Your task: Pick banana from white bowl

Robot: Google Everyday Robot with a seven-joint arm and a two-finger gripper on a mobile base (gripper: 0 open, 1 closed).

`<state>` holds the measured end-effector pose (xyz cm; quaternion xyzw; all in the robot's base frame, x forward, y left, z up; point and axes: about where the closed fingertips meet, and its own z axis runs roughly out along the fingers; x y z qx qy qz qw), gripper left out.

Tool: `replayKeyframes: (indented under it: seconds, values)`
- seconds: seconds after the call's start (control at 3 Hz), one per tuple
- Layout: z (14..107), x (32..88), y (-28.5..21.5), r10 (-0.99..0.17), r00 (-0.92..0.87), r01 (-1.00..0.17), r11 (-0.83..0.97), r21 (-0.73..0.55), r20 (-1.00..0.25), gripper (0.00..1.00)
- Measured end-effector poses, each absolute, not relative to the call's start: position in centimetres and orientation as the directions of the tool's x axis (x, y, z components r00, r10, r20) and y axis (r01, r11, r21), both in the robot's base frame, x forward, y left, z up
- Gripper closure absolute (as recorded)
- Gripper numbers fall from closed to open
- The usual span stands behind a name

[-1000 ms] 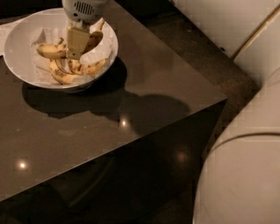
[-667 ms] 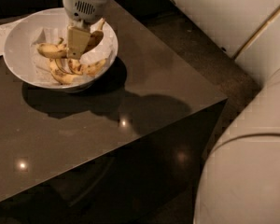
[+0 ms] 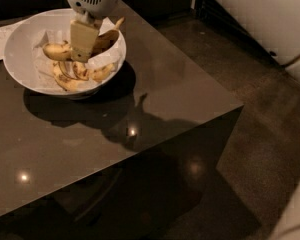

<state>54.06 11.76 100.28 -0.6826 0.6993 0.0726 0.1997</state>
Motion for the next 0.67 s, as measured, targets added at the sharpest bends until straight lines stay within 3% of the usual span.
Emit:
replayKeyframes:
  seconds: [0.67]
  values:
    - [101.36, 50.97, 10.10, -0.922, -0.075, -0.974, 0.150, -0.171, -0.381, 1.00]
